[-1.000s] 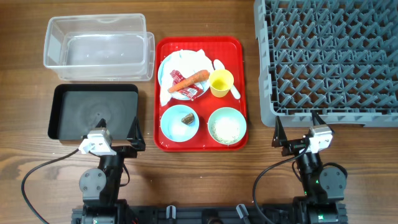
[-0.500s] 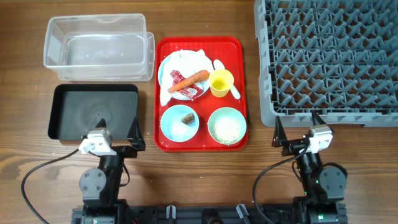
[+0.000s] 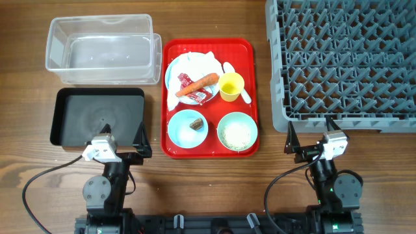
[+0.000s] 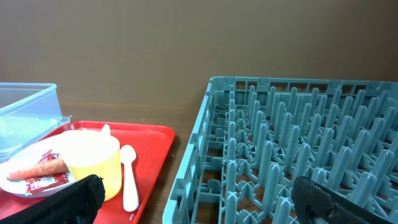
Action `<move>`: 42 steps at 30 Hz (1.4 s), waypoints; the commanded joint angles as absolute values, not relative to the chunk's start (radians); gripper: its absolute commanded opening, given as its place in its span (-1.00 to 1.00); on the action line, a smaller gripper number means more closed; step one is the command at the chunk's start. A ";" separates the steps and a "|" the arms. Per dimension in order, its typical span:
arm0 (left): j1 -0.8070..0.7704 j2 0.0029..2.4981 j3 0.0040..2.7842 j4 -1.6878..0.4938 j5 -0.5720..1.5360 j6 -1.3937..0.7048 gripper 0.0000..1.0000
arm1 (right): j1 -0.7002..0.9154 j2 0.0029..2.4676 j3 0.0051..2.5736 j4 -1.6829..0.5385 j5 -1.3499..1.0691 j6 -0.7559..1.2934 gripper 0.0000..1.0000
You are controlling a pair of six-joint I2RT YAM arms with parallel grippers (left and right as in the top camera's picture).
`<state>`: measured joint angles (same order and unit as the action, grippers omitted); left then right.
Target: Sort waste into correct bins and load items into the dishwasher rack
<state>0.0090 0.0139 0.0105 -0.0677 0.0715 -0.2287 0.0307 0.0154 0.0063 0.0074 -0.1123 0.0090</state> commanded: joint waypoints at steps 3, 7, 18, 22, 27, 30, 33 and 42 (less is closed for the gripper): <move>0.018 0.007 0.006 -0.074 0.055 -0.209 1.00 | 0.028 0.007 0.005 0.010 -0.128 0.002 1.00; 0.018 0.007 0.006 -0.072 0.054 -0.209 1.00 | 0.028 0.007 0.005 0.010 -0.128 0.002 0.99; 0.018 0.007 0.006 -0.073 0.054 -0.209 1.00 | 0.028 0.007 0.005 0.010 -0.128 0.002 0.99; 0.018 0.007 0.006 -0.073 0.051 -0.217 1.00 | 0.028 0.007 0.005 0.011 -0.082 -0.001 1.00; 0.018 0.007 0.006 -0.075 0.050 -0.217 1.00 | 0.028 0.007 0.005 0.015 -0.024 0.000 0.99; 0.018 0.015 0.006 -0.074 0.051 -0.217 1.00 | 0.028 0.007 0.005 0.064 0.036 0.000 1.00; 0.018 0.015 0.006 -0.062 0.051 -0.247 1.00 | 0.028 0.007 0.005 0.149 0.091 -0.001 0.99; 0.018 0.015 0.008 0.366 0.039 -0.246 1.00 | 0.028 0.007 0.006 0.509 0.090 -0.009 0.99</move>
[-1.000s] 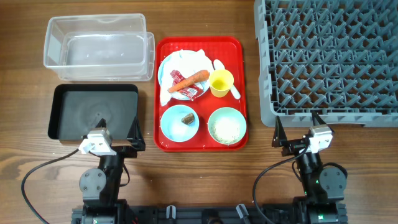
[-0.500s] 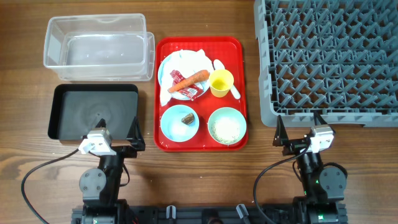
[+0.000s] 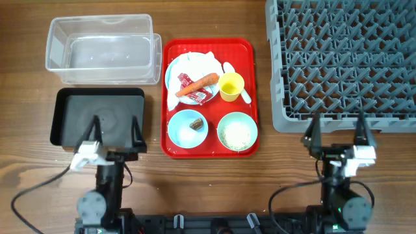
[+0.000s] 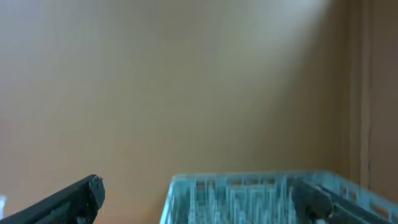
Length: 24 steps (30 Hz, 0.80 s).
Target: Sort waste into correct bins and load items into the dishwasher rack
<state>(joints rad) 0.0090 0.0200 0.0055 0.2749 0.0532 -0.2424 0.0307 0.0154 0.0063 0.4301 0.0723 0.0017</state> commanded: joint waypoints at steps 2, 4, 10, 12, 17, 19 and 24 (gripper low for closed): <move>0.018 0.015 0.036 0.385 0.039 -0.246 1.00 | 0.028 0.007 0.012 0.579 0.090 -0.007 0.99; 0.018 0.020 0.067 0.386 0.039 -0.246 1.00 | 0.028 0.007 0.037 0.591 0.089 -0.007 0.99; 0.018 0.143 0.294 0.176 0.056 -0.247 1.00 | 0.028 0.085 0.187 0.474 -0.080 0.003 1.00; 0.018 0.258 0.449 0.040 0.055 -0.246 1.00 | 0.028 0.171 0.293 0.390 -0.100 0.003 0.99; 0.018 0.520 0.770 -0.189 0.054 -0.204 1.00 | 0.028 0.392 0.550 0.213 -0.223 0.004 0.99; 0.018 0.620 0.893 -0.287 0.054 -0.204 1.00 | 0.028 0.464 0.638 0.129 -0.242 0.004 0.99; 0.018 0.929 1.235 -0.605 0.055 -0.205 1.00 | 0.028 0.683 0.888 -0.154 -0.242 0.003 0.99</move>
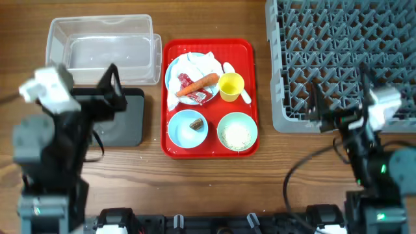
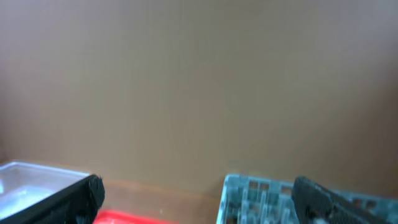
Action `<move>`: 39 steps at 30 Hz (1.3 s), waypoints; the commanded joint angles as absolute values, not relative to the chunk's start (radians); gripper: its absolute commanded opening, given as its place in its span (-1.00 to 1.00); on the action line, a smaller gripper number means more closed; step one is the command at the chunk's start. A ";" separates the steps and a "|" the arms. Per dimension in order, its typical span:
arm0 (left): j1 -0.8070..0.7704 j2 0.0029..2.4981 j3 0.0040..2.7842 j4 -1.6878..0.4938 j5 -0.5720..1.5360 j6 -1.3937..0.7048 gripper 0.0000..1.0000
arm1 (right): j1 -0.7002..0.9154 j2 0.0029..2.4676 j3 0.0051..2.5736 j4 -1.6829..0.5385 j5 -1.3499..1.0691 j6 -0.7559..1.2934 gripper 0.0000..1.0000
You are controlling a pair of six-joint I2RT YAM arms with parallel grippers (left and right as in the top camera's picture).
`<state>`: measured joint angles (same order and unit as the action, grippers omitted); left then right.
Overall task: Sort waste into correct bins and load items into the dishwasher rack
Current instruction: 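Reach the left gripper to the yellow cup and grasp it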
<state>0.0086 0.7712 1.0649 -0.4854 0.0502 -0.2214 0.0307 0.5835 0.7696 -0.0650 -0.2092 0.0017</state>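
Note:
A red tray [image 1: 209, 43] in the middle carries a white plate [image 1: 181, 67] with a carrot [image 1: 198, 83], wrappers and a napkin. Also on it are a yellow cup [image 1: 230, 86], a white spoon [image 1: 246, 97], a blue bowl [image 1: 188, 127] with a brown scrap and a green bowl [image 1: 236, 131] of crumbs. My left gripper [image 1: 97, 97] hangs raised over the black bin [image 1: 127, 123], open, only one finger plainly showing. My right gripper [image 1: 338, 91] hovers open and empty at the grey dishwasher rack's [image 1: 344, 39] front edge; its fingers stand wide apart in the wrist view [image 2: 199, 208].
A clear plastic bin [image 1: 101, 49] stands at the back left, behind the black bin. The right wrist view faces a brown wall, with the clear bin's corner [image 2: 31, 177], a strip of the tray [image 2: 143, 218] and the rack's edge [image 2: 261, 196] low in frame.
Both arms stand higher and farther from the front edge. The left gripper now covers part of the black bin, the right overlaps the rack's front edge. The right wrist view has swung left.
At first both arms sat low at the table's front edge, grippers open, the right wrist view on the tray and rack. Then the grippers pointed at the bins and rack, that view mostly wall. Now both are raised over the black bin and the rack edge, still empty.

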 commanded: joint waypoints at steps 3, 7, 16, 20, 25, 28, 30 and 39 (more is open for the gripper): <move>0.018 1.131 1.431 -0.808 0.080 -0.205 1.00 | 0.028 0.838 1.028 -0.341 -0.253 0.013 1.00; 0.018 1.329 1.572 -0.986 0.126 -0.205 1.00 | 0.028 1.003 1.150 -0.529 -0.295 0.051 0.99; 0.017 1.557 1.582 -1.090 0.126 -0.210 1.00 | 0.028 1.200 1.219 -0.639 -0.399 0.080 1.00; 0.017 1.594 1.582 -1.103 0.148 -0.217 1.00 | 0.028 1.205 1.219 -0.645 -0.398 0.216 0.99; 0.017 1.594 1.582 -1.066 0.275 -0.217 1.00 | 0.029 1.207 1.219 -0.644 -0.405 0.212 0.99; -0.006 1.594 1.582 -1.052 0.315 -0.215 0.82 | 0.049 1.219 1.219 -0.646 -0.405 0.206 1.00; -0.050 1.597 1.582 -1.045 0.308 -0.216 0.60 | 0.066 1.229 1.219 -0.646 -0.405 0.180 1.00; -0.329 1.607 1.582 -0.974 0.076 -0.216 0.70 | 0.138 1.351 1.218 -0.648 -0.385 0.187 0.99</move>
<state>-0.2668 1.5917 1.5639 -1.0004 0.1791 -0.2218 0.1249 1.3037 1.1938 -0.6449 -0.3851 0.1864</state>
